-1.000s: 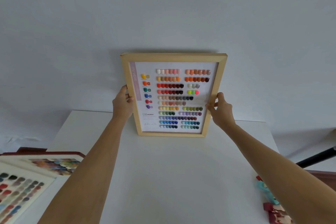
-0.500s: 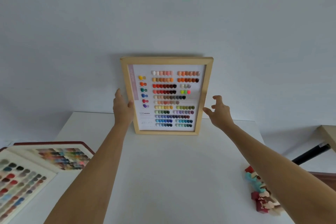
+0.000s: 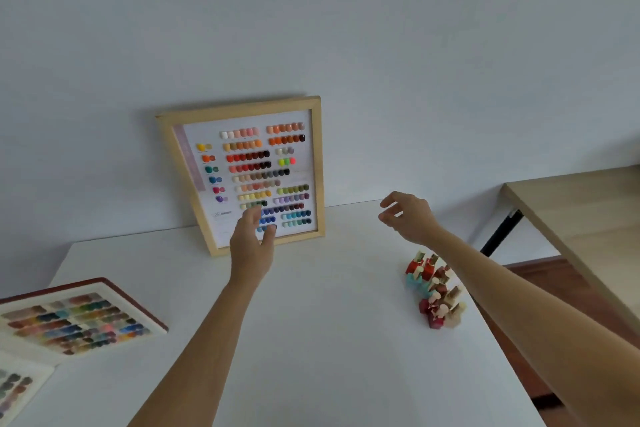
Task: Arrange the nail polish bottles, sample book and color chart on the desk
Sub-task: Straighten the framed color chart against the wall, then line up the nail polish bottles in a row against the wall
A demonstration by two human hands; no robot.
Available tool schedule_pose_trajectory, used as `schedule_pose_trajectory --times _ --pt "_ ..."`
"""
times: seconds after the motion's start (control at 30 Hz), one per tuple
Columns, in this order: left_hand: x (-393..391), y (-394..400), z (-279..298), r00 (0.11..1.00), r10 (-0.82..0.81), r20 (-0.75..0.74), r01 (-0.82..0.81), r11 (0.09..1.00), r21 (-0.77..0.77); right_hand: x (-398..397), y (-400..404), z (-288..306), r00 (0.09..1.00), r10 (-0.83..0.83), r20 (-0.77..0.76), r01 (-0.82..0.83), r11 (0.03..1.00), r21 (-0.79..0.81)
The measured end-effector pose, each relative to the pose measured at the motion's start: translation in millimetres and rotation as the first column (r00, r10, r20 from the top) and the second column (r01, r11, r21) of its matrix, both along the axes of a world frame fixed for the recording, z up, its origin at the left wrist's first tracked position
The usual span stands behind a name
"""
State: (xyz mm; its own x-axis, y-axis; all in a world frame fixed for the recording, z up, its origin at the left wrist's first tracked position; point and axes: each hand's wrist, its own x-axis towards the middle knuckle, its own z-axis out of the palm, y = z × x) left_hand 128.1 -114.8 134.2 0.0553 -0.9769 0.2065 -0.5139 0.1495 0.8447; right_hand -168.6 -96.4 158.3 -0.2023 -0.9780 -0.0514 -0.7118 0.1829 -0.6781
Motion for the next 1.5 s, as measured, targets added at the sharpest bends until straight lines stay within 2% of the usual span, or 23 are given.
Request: schedule_pose_trajectory --times 0.27,0.5,0.63,0.77,0.9,1.03,1.13,1.27,1.5 --pt "-70.9 38.7 -35.1 0.939 -0.342 0.014 0.34 0.936 0.086 -41.7 74.6 -18.8 0.986 -0.152 -0.069 0.157 0.985 0.073" --pt "-131.0 57.2 -62.3 0.868 -0.491 0.069 0.472 0.861 0.19 -87.3 102.2 -39.7 0.967 -0.235 -0.094 0.242 0.968 0.07" --pt "-172.8 51.0 -69.4 0.854 -0.507 0.116 0.473 0.85 0.233 -118.1 96.2 -57.5 0.971 -0.2 -0.135 0.213 0.973 0.093" --pt "-217.9 37.7 -76.2 0.862 -0.481 0.161 0.425 0.857 0.29 -144.8 85.4 -79.3 0.984 -0.07 -0.165 0.096 0.984 0.153" --pt "-262.6 24.4 -81.1 0.837 -0.494 0.237 0.405 0.849 0.34 -162.3 73.0 -98.2 0.994 0.067 -0.091 -0.047 0.978 0.202" --pt "-294.7 19.5 -85.1 0.805 -0.503 0.315 0.381 0.845 0.375 -170.0 63.6 -111.4 0.981 0.187 -0.041 -0.177 0.967 0.185" --pt "-309.0 16.5 -88.6 0.772 -0.499 0.392 0.358 0.853 0.381 -172.8 59.3 -121.9 0.98 0.201 -0.008 -0.198 0.969 0.147" --pt "-319.2 15.6 -91.2 0.716 -0.51 0.476 0.352 0.853 0.385 -175.1 59.5 -134.2 0.989 0.143 0.042 -0.147 0.982 0.122" --pt "-318.5 2.7 -95.9 0.666 -0.54 0.515 0.411 0.841 0.351 -176.1 63.2 -135.7 0.983 0.179 0.031 -0.181 0.978 0.107"
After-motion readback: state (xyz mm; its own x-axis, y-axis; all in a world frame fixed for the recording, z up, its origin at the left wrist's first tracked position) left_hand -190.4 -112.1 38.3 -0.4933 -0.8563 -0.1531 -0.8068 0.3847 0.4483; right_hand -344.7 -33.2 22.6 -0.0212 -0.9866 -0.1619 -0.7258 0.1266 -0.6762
